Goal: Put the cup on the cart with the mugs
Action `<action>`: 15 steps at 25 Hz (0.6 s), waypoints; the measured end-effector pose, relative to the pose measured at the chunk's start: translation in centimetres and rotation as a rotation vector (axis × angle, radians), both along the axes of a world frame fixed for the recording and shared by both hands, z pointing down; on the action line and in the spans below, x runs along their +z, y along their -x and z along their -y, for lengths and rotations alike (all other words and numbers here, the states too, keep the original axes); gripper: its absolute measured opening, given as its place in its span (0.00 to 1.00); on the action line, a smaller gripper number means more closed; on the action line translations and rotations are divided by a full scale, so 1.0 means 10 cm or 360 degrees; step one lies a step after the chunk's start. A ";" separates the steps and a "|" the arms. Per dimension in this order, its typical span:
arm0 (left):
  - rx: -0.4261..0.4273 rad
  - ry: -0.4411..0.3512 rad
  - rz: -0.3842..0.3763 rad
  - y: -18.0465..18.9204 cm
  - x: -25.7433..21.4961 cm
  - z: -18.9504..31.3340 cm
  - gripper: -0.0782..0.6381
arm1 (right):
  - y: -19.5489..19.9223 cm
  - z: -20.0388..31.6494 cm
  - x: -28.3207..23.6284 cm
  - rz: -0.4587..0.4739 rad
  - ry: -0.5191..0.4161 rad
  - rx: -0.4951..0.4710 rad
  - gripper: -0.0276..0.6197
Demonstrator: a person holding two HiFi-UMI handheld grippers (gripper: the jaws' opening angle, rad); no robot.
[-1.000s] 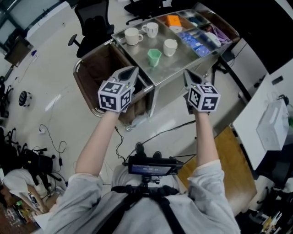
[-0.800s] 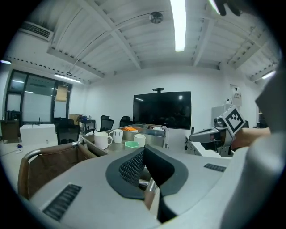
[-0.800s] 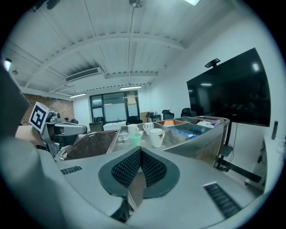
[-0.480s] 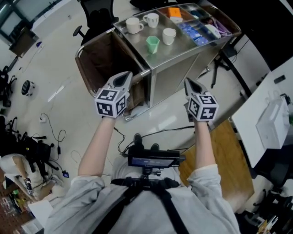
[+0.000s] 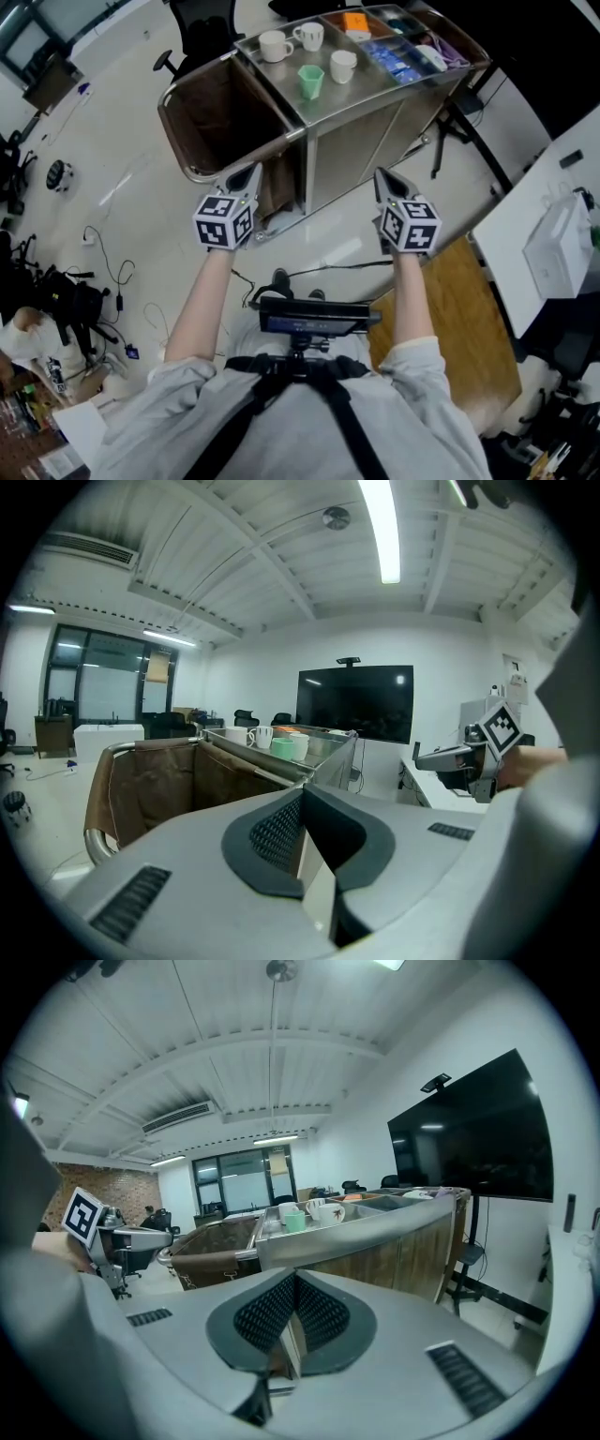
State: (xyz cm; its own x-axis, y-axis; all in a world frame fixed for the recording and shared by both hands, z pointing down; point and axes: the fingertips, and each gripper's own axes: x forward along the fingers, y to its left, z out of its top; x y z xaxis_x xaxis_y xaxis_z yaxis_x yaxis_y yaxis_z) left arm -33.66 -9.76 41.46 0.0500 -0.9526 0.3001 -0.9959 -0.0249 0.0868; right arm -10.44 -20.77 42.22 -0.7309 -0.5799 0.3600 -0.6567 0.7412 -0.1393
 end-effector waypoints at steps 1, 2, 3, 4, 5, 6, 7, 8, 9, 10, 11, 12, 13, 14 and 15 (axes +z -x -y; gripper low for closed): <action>-0.0004 0.0001 -0.0004 -0.01 0.02 -0.02 0.11 | -0.01 -0.02 0.00 -0.0004 -0.0004 0.0000 0.04; -0.0008 -0.0001 -0.0008 -0.01 0.03 -0.04 0.11 | -0.02 -0.03 0.01 -0.0006 -0.0007 0.0000 0.04; -0.0011 -0.0003 -0.0012 -0.02 0.04 -0.06 0.11 | -0.03 -0.04 0.02 -0.0008 -0.0010 -0.0002 0.04; -0.0012 -0.0006 -0.0018 -0.03 0.05 -0.07 0.11 | -0.04 -0.06 0.03 -0.0011 -0.0014 -0.0005 0.04; -0.0013 -0.0007 -0.0024 -0.05 0.06 -0.09 0.11 | -0.04 -0.08 0.03 -0.0016 -0.0017 -0.0010 0.04; -0.0013 -0.0005 -0.0029 -0.06 0.07 -0.10 0.11 | -0.05 -0.09 0.02 -0.0020 -0.0018 -0.0014 0.04; -0.0012 -0.0002 -0.0033 -0.07 0.09 -0.12 0.11 | -0.06 -0.10 0.03 -0.0022 -0.0019 -0.0015 0.04; -0.0012 0.0002 -0.0035 -0.08 0.10 -0.13 0.11 | -0.06 -0.11 0.03 -0.0022 -0.0020 -0.0015 0.04; -0.0012 0.0005 -0.0037 -0.08 0.11 -0.15 0.11 | -0.07 -0.12 0.03 -0.0022 -0.0022 -0.0015 0.04; -0.0013 0.0008 -0.0039 -0.09 0.13 -0.18 0.11 | -0.07 -0.13 0.03 -0.0023 -0.0024 -0.0016 0.04; -0.0013 0.0010 -0.0042 -0.09 0.14 -0.20 0.11 | -0.08 -0.14 0.04 -0.0024 -0.0025 -0.0017 0.04; -0.0012 0.0013 -0.0044 -0.10 0.15 -0.22 0.11 | -0.08 -0.16 0.04 -0.0025 -0.0024 -0.0019 0.04; -0.0011 0.0015 -0.0044 -0.11 0.16 -0.23 0.11 | -0.08 -0.16 0.05 -0.0025 -0.0021 -0.0021 0.04; -0.0009 0.0017 -0.0044 -0.12 0.17 -0.24 0.11 | -0.08 -0.17 0.06 -0.0023 -0.0015 -0.0025 0.04; -0.0008 0.0019 -0.0044 -0.13 0.18 -0.24 0.11 | -0.08 -0.17 0.07 -0.0020 -0.0010 -0.0028 0.04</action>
